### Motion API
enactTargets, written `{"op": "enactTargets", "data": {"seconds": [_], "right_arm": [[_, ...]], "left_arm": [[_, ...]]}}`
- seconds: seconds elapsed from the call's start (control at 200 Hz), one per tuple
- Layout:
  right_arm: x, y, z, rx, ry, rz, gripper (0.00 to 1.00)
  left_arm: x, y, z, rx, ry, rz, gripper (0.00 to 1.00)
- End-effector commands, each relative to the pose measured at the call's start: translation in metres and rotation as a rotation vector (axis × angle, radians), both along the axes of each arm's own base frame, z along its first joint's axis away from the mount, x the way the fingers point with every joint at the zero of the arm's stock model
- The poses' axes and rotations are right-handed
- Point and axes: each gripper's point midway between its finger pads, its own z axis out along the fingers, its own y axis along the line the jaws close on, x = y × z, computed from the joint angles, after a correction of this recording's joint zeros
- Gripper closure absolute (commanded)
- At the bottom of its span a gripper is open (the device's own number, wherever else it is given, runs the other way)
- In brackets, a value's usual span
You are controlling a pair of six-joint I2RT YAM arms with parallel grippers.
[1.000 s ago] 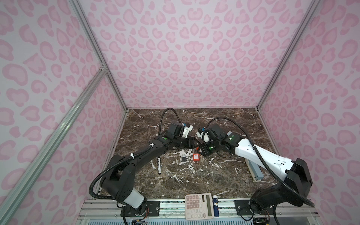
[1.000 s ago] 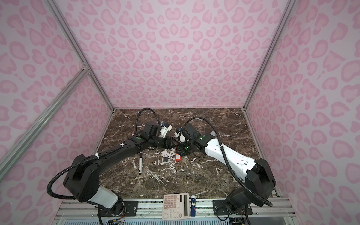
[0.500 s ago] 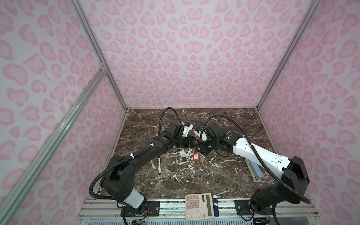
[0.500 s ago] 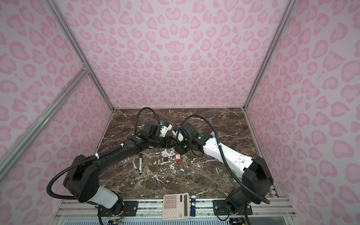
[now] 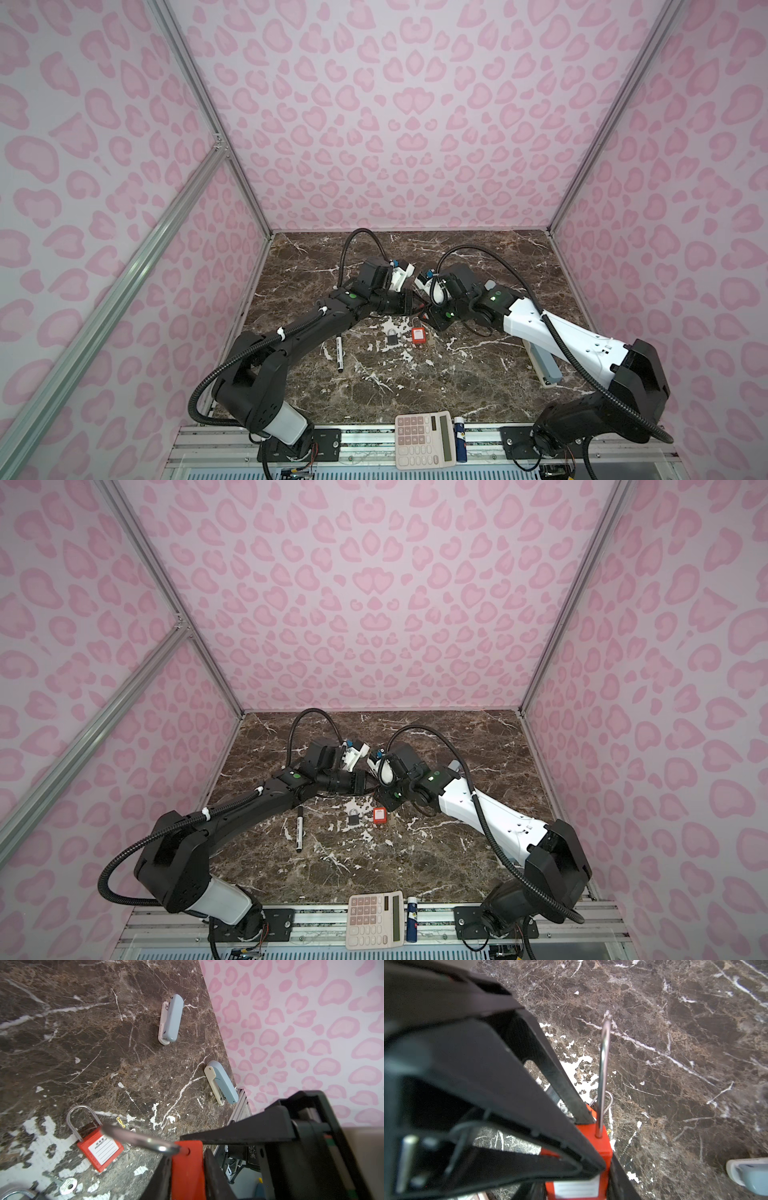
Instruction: Lock with the key
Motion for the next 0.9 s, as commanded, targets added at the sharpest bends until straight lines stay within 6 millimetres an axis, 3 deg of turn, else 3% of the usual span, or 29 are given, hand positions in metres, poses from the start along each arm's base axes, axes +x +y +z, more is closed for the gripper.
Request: {"op": "enactTargets", "data": {"seconds": [0.0,0.155,0.26,0.42,0.645,0.775,0.9], "right_arm": [[0.008,0.018,0.018,0.072,-0.086,0.05,0.7],[0.008,0.018,0.016,0.066,-0.083,0.05,0.7],[0.007,0.017,0.017,0.071,-0.089,0.048,0.64],[0.007,0.016,0.021,0.08,-0.103,0.046,0.6],[0.005,0.012,0.027,0.087,-0.111,0.048,0.39],[0.008,-0.001,0.047,0.127,-0.136,-0.001,0.36],[0.012,-0.014,0.088,0.299,-0.15,-0.045,0.35]], "left_arm": [[0.0,0.0,0.002,0.004,-0.007,-0.003,0.79],[0.002,0.001,0.004,0.005,-0.01,0.009,0.88],[0.007,0.004,0.007,0.0,-0.017,0.038,0.94],[0.01,0.003,0.015,-0.019,-0.027,0.043,0.96],[0.017,0.007,0.03,-0.048,-0.049,0.061,0.96],[0.025,0.017,0.046,-0.077,-0.092,0.105,0.96],[0.037,0.032,0.069,-0.137,-0.151,0.188,0.96]]}}
